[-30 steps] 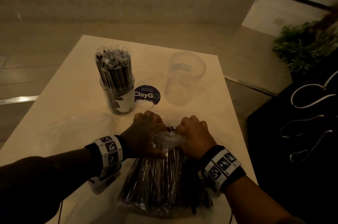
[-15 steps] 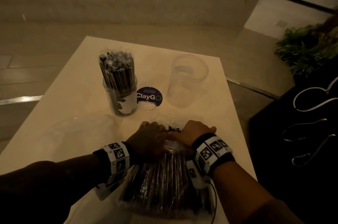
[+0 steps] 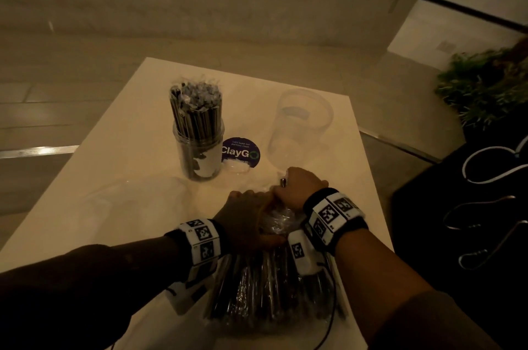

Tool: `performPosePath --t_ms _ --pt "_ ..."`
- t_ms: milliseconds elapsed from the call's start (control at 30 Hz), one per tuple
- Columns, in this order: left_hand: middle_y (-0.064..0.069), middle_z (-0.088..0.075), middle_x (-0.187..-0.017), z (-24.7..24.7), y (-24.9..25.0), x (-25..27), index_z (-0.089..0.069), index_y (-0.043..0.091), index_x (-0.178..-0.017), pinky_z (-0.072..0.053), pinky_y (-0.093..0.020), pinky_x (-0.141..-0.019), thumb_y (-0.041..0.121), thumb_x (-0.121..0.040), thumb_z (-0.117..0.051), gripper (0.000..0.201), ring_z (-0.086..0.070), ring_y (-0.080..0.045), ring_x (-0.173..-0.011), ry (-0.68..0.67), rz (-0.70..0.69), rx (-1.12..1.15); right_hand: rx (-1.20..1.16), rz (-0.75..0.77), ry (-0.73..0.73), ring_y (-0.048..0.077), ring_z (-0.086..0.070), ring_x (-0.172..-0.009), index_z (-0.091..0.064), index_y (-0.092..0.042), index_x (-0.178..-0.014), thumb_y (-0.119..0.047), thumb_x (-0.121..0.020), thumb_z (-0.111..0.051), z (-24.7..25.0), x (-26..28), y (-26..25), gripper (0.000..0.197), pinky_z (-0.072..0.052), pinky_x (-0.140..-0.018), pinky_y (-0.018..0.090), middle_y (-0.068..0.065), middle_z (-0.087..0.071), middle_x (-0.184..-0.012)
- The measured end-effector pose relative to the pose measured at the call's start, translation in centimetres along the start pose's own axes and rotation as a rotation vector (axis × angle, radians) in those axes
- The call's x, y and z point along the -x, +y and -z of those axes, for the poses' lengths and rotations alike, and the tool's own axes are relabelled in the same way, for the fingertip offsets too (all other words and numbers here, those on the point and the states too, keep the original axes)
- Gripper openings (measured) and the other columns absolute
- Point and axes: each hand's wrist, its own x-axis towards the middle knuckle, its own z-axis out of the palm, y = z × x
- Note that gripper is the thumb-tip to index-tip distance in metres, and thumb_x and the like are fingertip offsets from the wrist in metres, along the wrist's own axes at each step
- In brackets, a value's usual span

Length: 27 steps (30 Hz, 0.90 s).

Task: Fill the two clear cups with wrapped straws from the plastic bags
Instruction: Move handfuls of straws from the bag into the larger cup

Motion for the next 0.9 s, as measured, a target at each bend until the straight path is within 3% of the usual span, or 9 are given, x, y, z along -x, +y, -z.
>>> performPosePath --t_ms 67,200,400,567,667,767,800,867,900 --pt "0.006 -0.048 -0.128 0.0 0.4 -0.1 -0.034 0.031 -0.134 -0.027 -0.040 -0.101 0.068 -0.074 -0.057 0.074 -0.044 -0.020 -0.115 -0.039 -0.001 -0.119 -0.003 0.026 0.071 0.031 -0.055 -0.109 -0.049 -0.015 -0.113 -0.039 -0.089 -0.057 0.6 0.1 0.0 0.036 -0.037 -0.097 0.042 0.007 -0.059 -0.117" --pt "0.001 -0.043 -0.130 -0.5 0.3 0.0 -0.033 0.031 -0.137 -0.027 -0.043 -0.100 0.065 -0.080 -0.050 0.068 -0.039 -0.024 -0.118 -0.110 -0.040 -0.245 -0.269 0.090 0.134 0.031 -0.060 -0.094 -0.049 -0.011 -0.103 -0.019 -0.083 -0.066 1.4 -0.1 0.0 0.028 -0.051 -0.080 0.038 0.007 -0.055 -0.097" --pt "0.002 -0.044 -0.127 -0.2 0.0 0.0 -0.035 0.034 -0.134 -0.028 -0.043 -0.098 0.064 -0.081 -0.050 0.063 -0.040 -0.023 -0.114 -0.121 -0.078 -0.219 -0.518 0.154 0.235 0.036 -0.065 -0.082 -0.051 -0.012 -0.087 -0.010 -0.081 -0.065 3.0 -0.4 -1.0 0.016 -0.057 -0.075 0.048 0.014 -0.060 -0.091" --pt "0.005 -0.044 -0.133 -0.7 0.1 0.2 -0.034 0.038 -0.137 -0.028 -0.041 -0.101 0.066 -0.077 -0.053 0.069 -0.041 -0.020 -0.116 -0.144 -0.180 -0.196 -0.682 0.261 0.546 0.026 -0.064 -0.076 -0.048 -0.022 -0.080 -0.009 -0.084 -0.062 8.6 0.9 -3.2 0.020 -0.057 -0.068 0.036 0.002 -0.059 -0.081" --pt "0.006 -0.053 -0.118 0.8 -0.3 0.8 -0.051 0.028 -0.124 -0.043 -0.039 -0.096 0.054 -0.074 -0.064 0.057 -0.049 -0.013 -0.106 -0.039 -0.190 0.197 -0.831 0.379 0.756 0.022 -0.061 -0.062 -0.049 -0.019 -0.080 -0.006 -0.083 -0.062 13.3 2.5 -4.3 0.018 -0.050 -0.049 0.025 0.003 -0.058 -0.077" --pt "0.000 -0.054 -0.105 4.1 -0.5 -0.2 -0.052 0.018 -0.106 -0.043 -0.032 -0.083 0.044 -0.063 -0.062 0.051 -0.051 -0.014 -0.096 0.437 -0.034 0.631 -1.140 0.459 0.811 0.025 -0.057 -0.049 -0.045 -0.020 -0.071 0.000 -0.081 -0.060 15.0 3.5 -3.8 0.027 -0.051 -0.047 0.032 0.000 -0.053 -0.061" --pt "-0.006 -0.053 -0.101 5.6 -0.4 -0.7 -0.049 0.016 -0.103 -0.042 -0.032 -0.080 0.041 -0.058 -0.063 0.052 -0.052 -0.017 -0.094 0.503 0.004 0.854 -1.257 0.454 0.769 0.025 -0.055 -0.047 -0.044 -0.019 -0.070 0.003 -0.082 -0.059 14.7 3.5 -3.5 0.029 -0.051 -0.049 0.034 0.000 -0.052 -0.059" --pt "-0.012 -0.053 -0.099 8.5 0.4 -1.5 -0.047 0.014 -0.104 -0.045 -0.033 -0.074 0.030 -0.060 -0.068 0.051 -0.054 -0.021 -0.089 0.354 0.010 1.101 -1.434 0.410 0.655 0.024 -0.054 -0.047 -0.045 -0.015 -0.071 0.007 -0.084 -0.057 13.0 3.3 -3.3 0.028 -0.051 -0.053 0.036 0.003 -0.051 -0.062" --pt "-0.010 -0.057 -0.098 9.5 1.1 -1.8 -0.048 0.014 -0.106 -0.048 -0.031 -0.070 0.023 -0.065 -0.072 0.048 -0.058 -0.017 -0.085 0.222 0.010 1.046 -1.480 0.388 0.613 0.023 -0.054 -0.047 -0.046 -0.014 -0.074 0.008 -0.085 -0.056 12.0 3.3 -3.4 0.027 -0.052 -0.055 0.037 0.005 -0.051 -0.063"
